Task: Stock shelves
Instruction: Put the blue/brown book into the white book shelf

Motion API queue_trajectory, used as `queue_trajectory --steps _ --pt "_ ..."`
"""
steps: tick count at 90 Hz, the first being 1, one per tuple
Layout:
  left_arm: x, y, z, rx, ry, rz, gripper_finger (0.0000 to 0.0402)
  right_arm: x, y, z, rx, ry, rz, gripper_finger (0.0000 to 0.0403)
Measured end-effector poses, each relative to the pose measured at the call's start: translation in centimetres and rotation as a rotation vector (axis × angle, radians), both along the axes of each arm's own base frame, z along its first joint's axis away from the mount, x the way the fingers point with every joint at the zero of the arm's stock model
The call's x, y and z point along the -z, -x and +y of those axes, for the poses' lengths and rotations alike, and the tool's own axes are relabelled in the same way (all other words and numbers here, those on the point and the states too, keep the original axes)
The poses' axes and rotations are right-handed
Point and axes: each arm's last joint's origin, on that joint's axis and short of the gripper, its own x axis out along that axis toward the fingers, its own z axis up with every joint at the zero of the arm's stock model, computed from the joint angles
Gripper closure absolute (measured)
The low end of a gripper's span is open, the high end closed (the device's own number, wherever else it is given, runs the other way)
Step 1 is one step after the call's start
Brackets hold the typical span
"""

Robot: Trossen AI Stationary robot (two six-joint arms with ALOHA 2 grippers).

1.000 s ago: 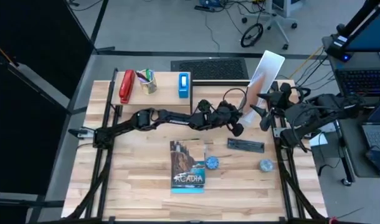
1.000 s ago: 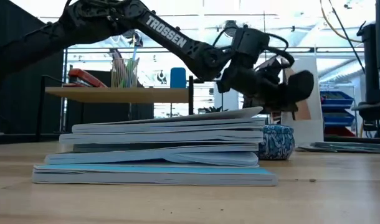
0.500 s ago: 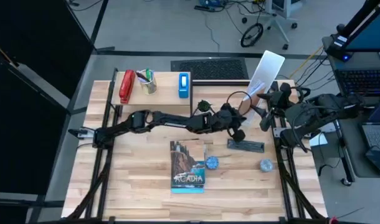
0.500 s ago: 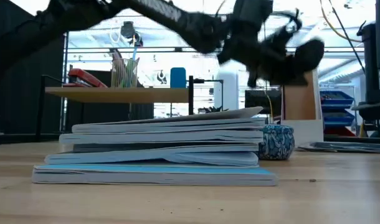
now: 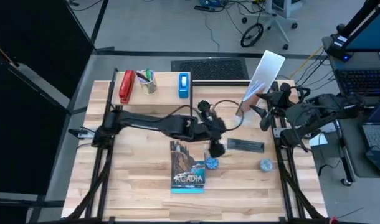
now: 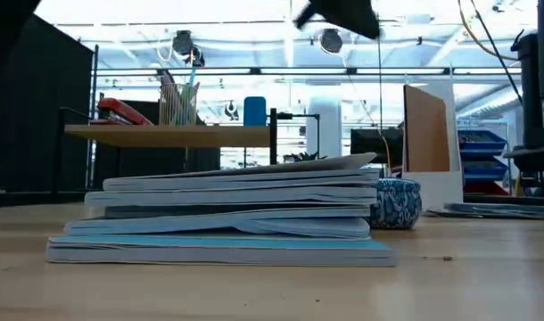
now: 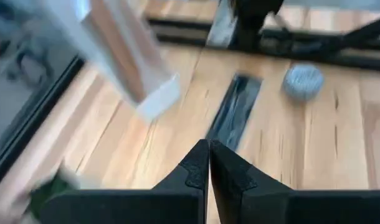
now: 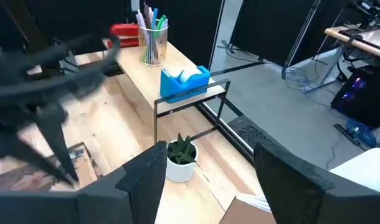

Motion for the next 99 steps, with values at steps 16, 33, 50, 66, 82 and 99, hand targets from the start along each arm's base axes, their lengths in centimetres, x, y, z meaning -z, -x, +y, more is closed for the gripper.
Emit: queue_trajectory --steps 16,33,50,66,82,99 --pt "-1.3 4.5 -1.9 -0.136 -0.069 0.136 0.0402 0.1 -0.7 0.5 -0.070 -0.066 0.007 0.0183" --pt "-1.1 8.6 -3.1 -0.120 -0.023 0.146 0.0401 0.9 -2.9 1.5 -0.108 -0.189 0.017 0.0183" --pt "0.5 13.8 -3.3 -0.149 0.076 0.097 0.0402 2.8 -6.5 2.9 -0.081 -0.234 0.099 0.0183" --pt "2.5 18.1 -3.5 -0.171 0.202 -0.002 0.0402 5.3 -9.9 4.4 -0.053 -0.315 0.179 0.0183" --pt "4.9 20.3 -3.5 -0.209 0.352 -0.029 0.0402 8.0 -13.1 5.6 -0.025 -0.375 0.231 0.0183" --pt "7.3 20.6 -3.9 -0.219 0.481 -0.036 0.0369 10.9 -15.6 6.7 -0.017 -0.438 0.311 0.0183"
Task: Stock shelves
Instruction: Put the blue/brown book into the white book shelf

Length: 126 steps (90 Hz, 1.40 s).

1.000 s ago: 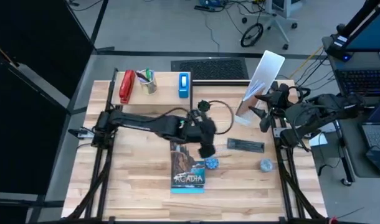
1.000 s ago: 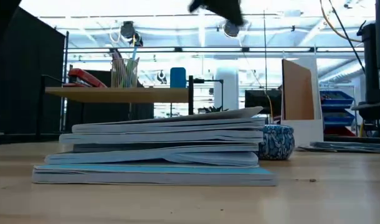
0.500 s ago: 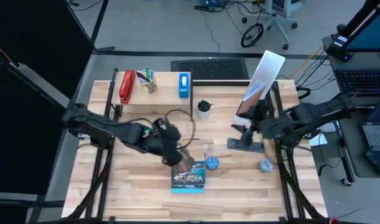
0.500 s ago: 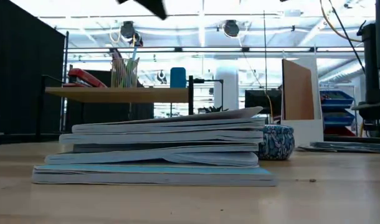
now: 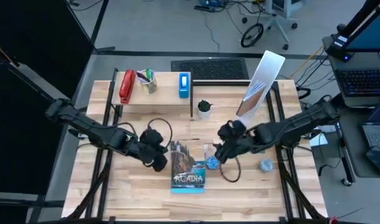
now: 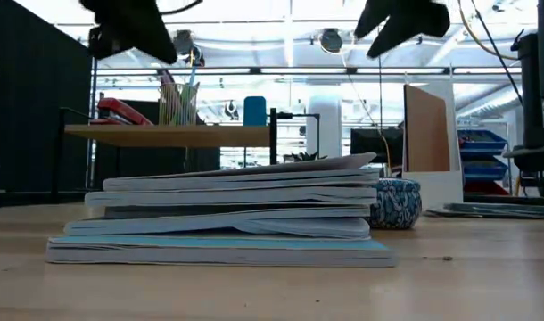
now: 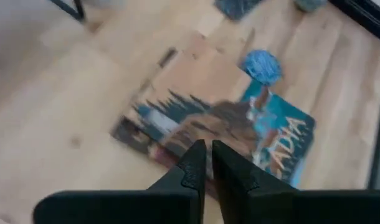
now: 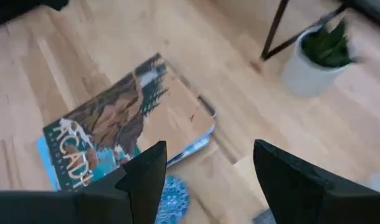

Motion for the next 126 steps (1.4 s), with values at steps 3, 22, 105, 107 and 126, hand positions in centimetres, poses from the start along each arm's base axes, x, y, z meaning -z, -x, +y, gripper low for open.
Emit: queue_trajectory --steps 3,22,105,107,126 --pt "0.4 -0.1 -0.1 0.011 0.024 -0.011 0.0356 0.5 -0.3 0.2 -0.006 -0.013 0.018 0.0183" --pt "3.8 -0.1 -0.2 0.021 0.127 -0.103 0.0241 3.3 -2.7 0.9 -0.060 -0.092 0.077 0.0183" --pt "11.7 0.2 0.3 -0.265 0.437 -0.236 0.0159 10.8 -8.2 -0.6 -0.012 -0.307 0.170 0.0183" --pt "11.7 0.2 0.3 -0.265 0.439 -0.240 0.0159 10.8 -8.2 -0.6 -0.013 -0.308 0.170 0.0183" --pt "13.4 -0.1 0.4 -0.300 0.419 -0.183 0.0159 10.7 -8.2 -0.5 -0.014 -0.307 0.170 0.0183"
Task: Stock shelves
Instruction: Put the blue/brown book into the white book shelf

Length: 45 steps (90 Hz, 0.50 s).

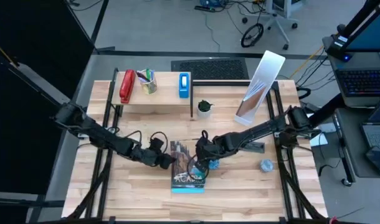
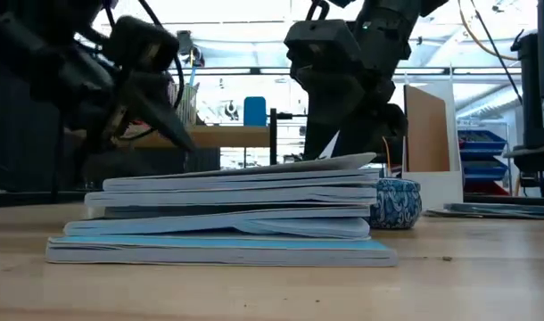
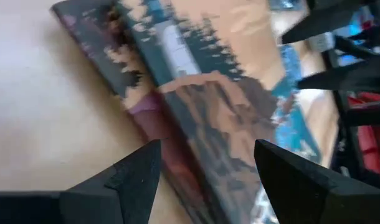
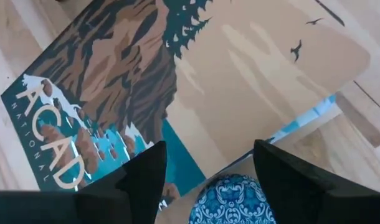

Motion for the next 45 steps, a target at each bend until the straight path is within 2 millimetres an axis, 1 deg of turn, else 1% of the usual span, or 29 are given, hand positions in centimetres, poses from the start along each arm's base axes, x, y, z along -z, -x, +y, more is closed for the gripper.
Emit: queue_trajectory --steps 19,36,45 --pt "0.9 -1.1 0.0 -0.009 0.022 -0.037 0.0159 -0.1 -0.1 0.0 -0.001 -0.003 -0.014 0.0184" --pt "0.7 -1.4 -0.3 0.037 0.028 -0.035 0.0159 -0.1 -0.1 0.1 -0.002 -0.004 -0.015 0.0184" --pt "0.1 -1.4 -0.2 0.036 0.036 -0.057 0.0159 0.0 0.0 0.2 -0.006 -0.004 -0.009 0.0184"
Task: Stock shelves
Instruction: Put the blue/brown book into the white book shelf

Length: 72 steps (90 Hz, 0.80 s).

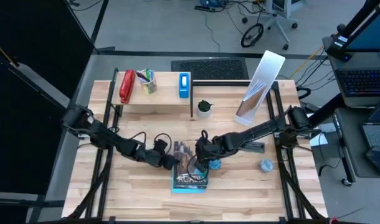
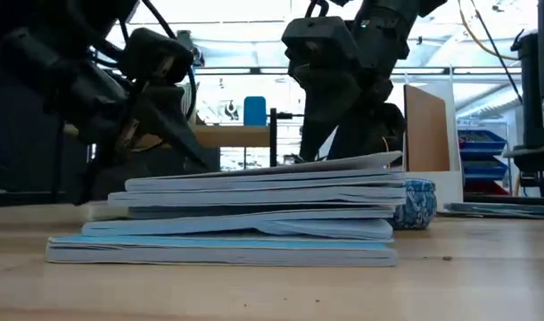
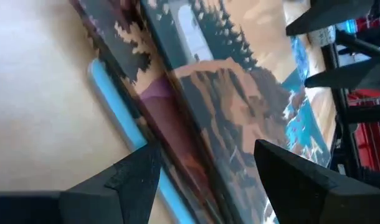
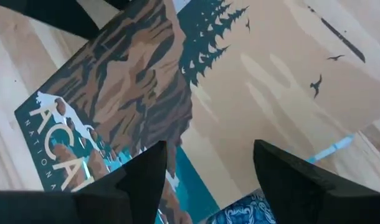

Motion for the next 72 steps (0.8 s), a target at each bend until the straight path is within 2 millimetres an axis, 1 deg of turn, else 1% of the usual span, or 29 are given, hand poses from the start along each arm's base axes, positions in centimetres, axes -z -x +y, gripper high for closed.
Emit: queue_trajectory --steps 19,30,51,72 --pt "-0.3 -0.1 0.0 0.000 0.004 -0.015 0.0159 -0.3 0.7 0.2 0.003 0.003 0.040 0.0184" --pt "-0.2 -0.1 0.2 0.006 -0.021 -0.009 0.0159 -0.3 0.7 0.2 0.003 0.003 0.040 0.0184" --pt "0.3 -0.6 1.1 -0.015 -0.019 0.008 0.0159 0.4 0.3 0.5 0.020 0.021 0.031 0.0184" --pt "0.7 -1.3 1.0 0.006 0.017 -0.046 0.0159 0.8 -0.1 0.6 0.022 0.015 0.009 0.0184"
